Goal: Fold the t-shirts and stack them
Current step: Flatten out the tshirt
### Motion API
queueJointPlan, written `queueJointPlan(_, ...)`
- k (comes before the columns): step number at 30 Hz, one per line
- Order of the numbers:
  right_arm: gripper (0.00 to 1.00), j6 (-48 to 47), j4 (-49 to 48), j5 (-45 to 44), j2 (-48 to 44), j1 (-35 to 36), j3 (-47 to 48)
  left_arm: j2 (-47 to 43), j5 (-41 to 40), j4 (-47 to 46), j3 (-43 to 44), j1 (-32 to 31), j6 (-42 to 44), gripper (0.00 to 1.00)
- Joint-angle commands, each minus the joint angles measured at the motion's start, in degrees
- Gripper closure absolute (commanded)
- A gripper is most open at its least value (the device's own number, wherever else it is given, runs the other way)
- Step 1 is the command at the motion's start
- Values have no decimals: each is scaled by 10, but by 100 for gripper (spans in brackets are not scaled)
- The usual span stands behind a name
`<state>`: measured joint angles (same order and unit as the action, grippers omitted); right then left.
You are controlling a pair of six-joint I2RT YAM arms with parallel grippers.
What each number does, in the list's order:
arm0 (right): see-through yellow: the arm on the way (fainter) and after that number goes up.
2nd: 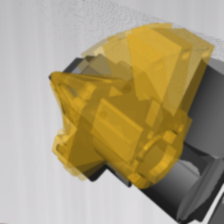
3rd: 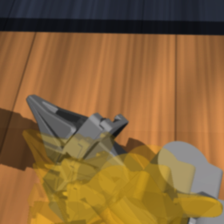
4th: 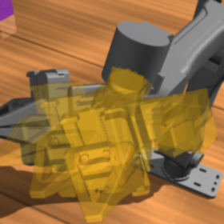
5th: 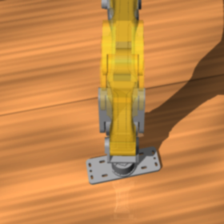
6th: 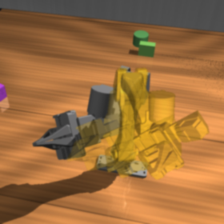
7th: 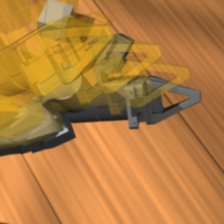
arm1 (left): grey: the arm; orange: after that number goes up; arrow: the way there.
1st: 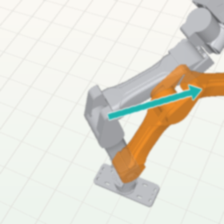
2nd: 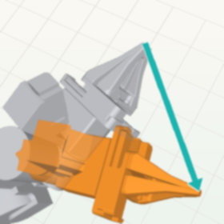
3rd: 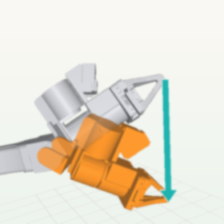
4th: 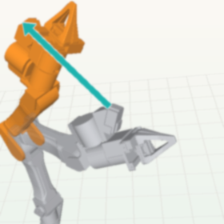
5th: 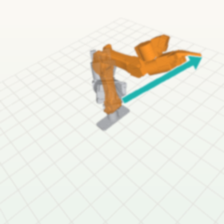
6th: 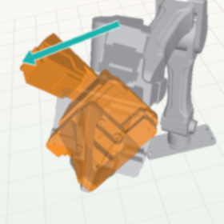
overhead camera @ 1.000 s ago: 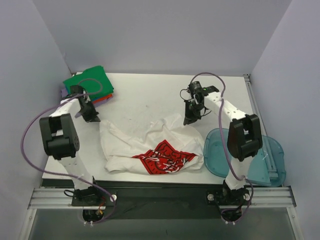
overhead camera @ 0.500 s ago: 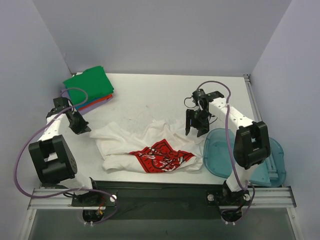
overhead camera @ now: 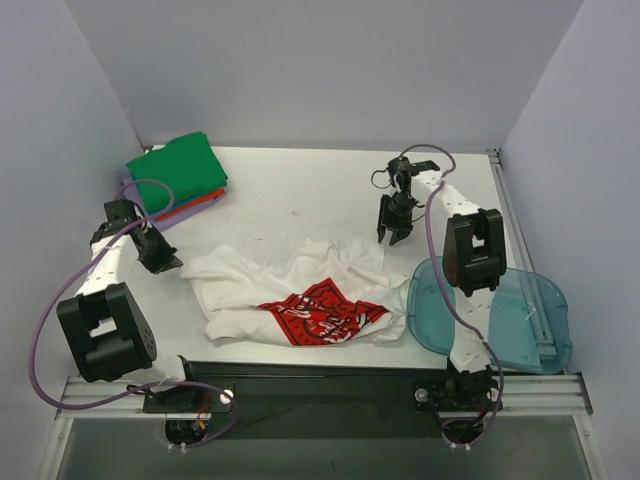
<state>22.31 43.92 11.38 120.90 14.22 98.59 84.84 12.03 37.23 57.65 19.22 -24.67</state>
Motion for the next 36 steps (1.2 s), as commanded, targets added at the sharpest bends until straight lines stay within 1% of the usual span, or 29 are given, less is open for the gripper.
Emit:
queueJointPlan(1, 68, -9, 28, 4, 27, 4, 20, -23, 8, 13, 6, 6, -1, 100)
queueJointPlan(12, 68, -10, 6, -8, 74, 2, 28, -16, 9, 19, 10, 6, -1, 100)
queueJointPlan(22, 67, -10, -6, -10, 63, 1, 34, -17, 10, 22, 7, 7, 1, 100)
queueJointPlan(29, 66, -8, -11, 0, 80, 1, 42, -27, 9, 25, -4, 6, 4, 100)
queueJointPlan(33, 69, -11, -13, 2, 99, 1, 42, -30, 12, 24, -10, 6, 4, 100)
queueJointPlan(36, 74, -12, -13, 3, 101, 2, 38, -29, 15, 24, -10, 7, 5, 100)
